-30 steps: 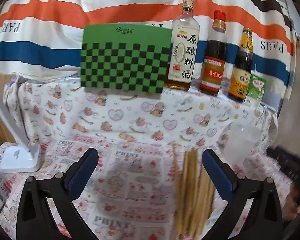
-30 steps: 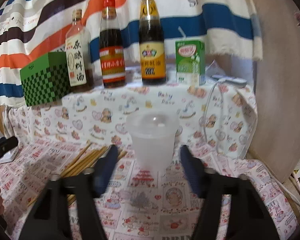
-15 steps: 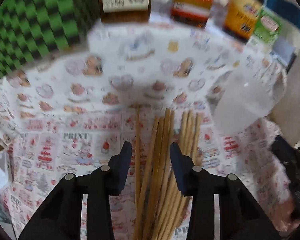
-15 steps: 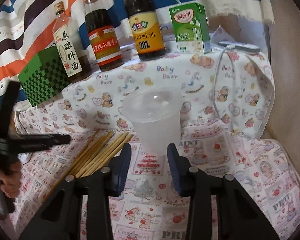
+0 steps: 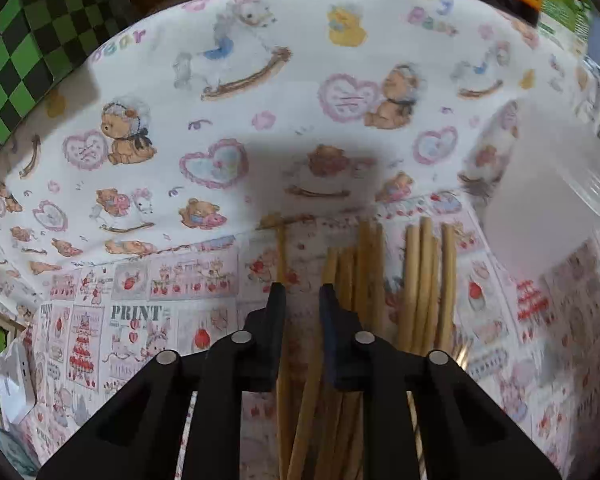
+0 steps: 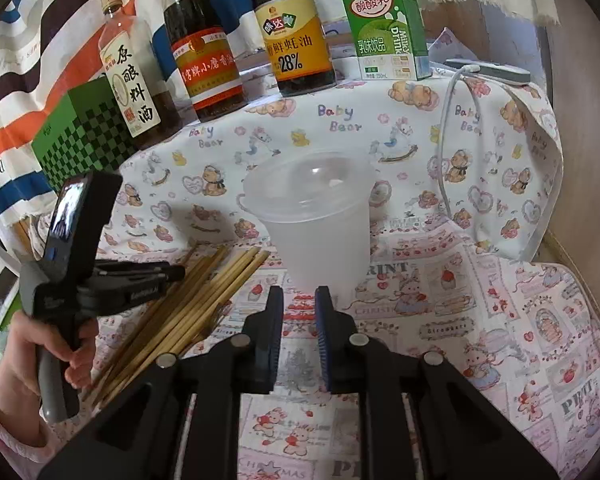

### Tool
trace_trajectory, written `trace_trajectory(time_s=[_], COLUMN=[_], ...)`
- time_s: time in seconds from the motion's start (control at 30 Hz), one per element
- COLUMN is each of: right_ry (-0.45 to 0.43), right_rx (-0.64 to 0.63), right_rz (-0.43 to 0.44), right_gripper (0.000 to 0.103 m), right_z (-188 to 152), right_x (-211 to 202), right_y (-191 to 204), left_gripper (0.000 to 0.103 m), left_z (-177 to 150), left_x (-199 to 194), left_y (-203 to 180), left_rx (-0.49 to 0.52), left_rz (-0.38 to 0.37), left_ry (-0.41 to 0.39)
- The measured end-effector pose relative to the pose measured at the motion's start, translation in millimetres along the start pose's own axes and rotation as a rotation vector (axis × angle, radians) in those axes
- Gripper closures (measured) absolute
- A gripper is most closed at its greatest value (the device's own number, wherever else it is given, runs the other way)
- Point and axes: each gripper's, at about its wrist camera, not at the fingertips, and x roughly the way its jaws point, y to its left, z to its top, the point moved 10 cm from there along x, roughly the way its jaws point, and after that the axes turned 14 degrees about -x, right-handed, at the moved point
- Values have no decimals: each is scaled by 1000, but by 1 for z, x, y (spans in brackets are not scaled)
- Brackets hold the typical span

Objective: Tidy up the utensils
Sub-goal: 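Lower the left gripper onto the wooden chopsticks and close on one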

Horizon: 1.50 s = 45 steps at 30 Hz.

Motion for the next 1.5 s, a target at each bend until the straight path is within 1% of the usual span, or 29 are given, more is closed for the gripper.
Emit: trace_trajectory(time_s=[0.03, 0.13, 0.27, 0.37, 0.43, 0.5, 0.6, 0.67, 0.8, 0.83, 0.87, 0.93, 0.97, 1.0, 1.03, 1.07, 1.13, 1.17, 1.27, 1.33, 1.37, 1.4, 1.5], right_ry=[1, -3, 1, 10, 16, 16, 6, 1, 5, 7, 7, 6, 5, 3, 3, 3, 2, 1, 8, 11, 11, 11, 13], right_rx=[-6, -9, 2, -5, -5, -2, 4, 8, 16, 18, 18, 13, 12, 12, 12, 13, 11, 9, 9, 13, 13, 11, 1], right_rz=[-6, -15, -14, -17, -13, -9, -6, -5, -7, -7, -8, -11, -12, -11, -10, -9, -10, -13, -18, -14, -13, -14, -23], right_gripper=[88, 88, 88, 88, 88, 88, 88, 88, 88, 88, 88, 88, 88, 88, 88, 88, 88, 88, 86, 85, 85, 85, 85], right_z=[0, 1, 0, -1, -1, -1, 0, 1, 0, 0, -1, 0, 0, 0, 0, 0, 0, 0, 0, 0, 0, 0, 0], right_x=[0, -1, -1, 0, 1, 1, -2, -3, -3, -3, -3, -3, -3, -4, -4, -4, -4, -4, -3, -2, -2, -2, -1], right_y=[0, 0, -1, -1, -1, 0, -1, -1, -2, -2, -2, -2, -3, -2, -2, -2, -1, -2, -3, -2, -2, -2, -2], left_gripper=[92, 94, 95, 95, 91, 91, 91, 92, 92, 92, 92, 95, 99, 103, 103, 103, 103, 103, 103, 103, 103, 103, 103], left_z=[0, 0, -10, -11, -9, -6, -6, -6, -7, -5, -6, -11, -10, -9, -7, -5, -4, -5, -4, -3, -3, -4, -3], left_x=[0, 3, 3, 1, 3, 4, 3, 0, 3, 3, 13, 16, 15, 15, 16, 16, 17, 18, 15, 12, 10, 11, 13], left_y=[-1, -6, -26, -27, -25, -23, -25, -22, -32, -30, -23, -26, -24, -20, -14, -9, -7, -7, -9, -17, -22, -26, -30], left_rx=[-3, 15, 52, 77, 33, -13, 17, 13, 6, 10, 10, 0, -6, -26, -60, -101, -134, -127, -90, -81, -60, -41, 1], left_rz=[-4, 5, -56, -6, -13, -42, -37, -29, -26, -26, -30, -41, -49, -47, -49, -76, -130, -128, -104, -124, -140, -138, -94], left_ry=[5, 5, 55, 43, 62, 79, 64, 57, 65, 69, 75, 83, 77, 71, 66, 59, 67, 72, 50, 46, 57, 66, 54])
